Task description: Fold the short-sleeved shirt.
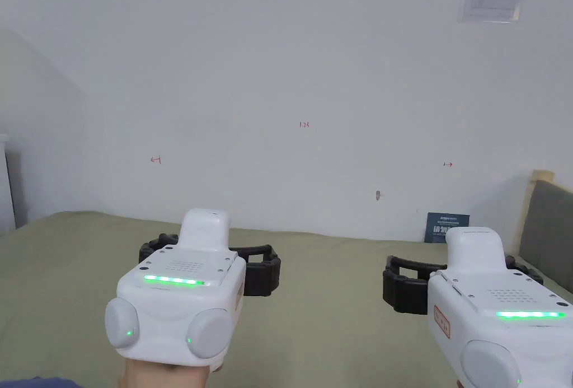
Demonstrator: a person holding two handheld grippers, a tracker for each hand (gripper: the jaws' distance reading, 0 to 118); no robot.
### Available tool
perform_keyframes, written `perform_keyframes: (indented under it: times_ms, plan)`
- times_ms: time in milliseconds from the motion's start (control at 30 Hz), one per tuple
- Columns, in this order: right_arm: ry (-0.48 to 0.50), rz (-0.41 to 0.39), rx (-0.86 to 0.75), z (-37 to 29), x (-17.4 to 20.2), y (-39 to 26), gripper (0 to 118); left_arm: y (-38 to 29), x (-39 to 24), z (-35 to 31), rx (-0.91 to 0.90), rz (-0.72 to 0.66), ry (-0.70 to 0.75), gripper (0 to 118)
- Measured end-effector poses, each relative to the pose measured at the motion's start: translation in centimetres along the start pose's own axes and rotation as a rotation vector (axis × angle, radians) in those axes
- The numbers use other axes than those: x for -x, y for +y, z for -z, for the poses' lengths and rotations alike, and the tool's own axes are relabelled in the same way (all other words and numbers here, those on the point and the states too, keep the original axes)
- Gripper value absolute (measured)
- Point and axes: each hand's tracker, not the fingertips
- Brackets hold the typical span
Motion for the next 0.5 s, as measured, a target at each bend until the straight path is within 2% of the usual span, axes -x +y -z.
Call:
perform_keyframes:
  times_ms: [500]
  plan:
    - [-0.014,-0.003,0.002,-0.12,-0.09,-0.42,118,0.35,0.14,-0.61,-0.007,-0.003,-0.002,118]
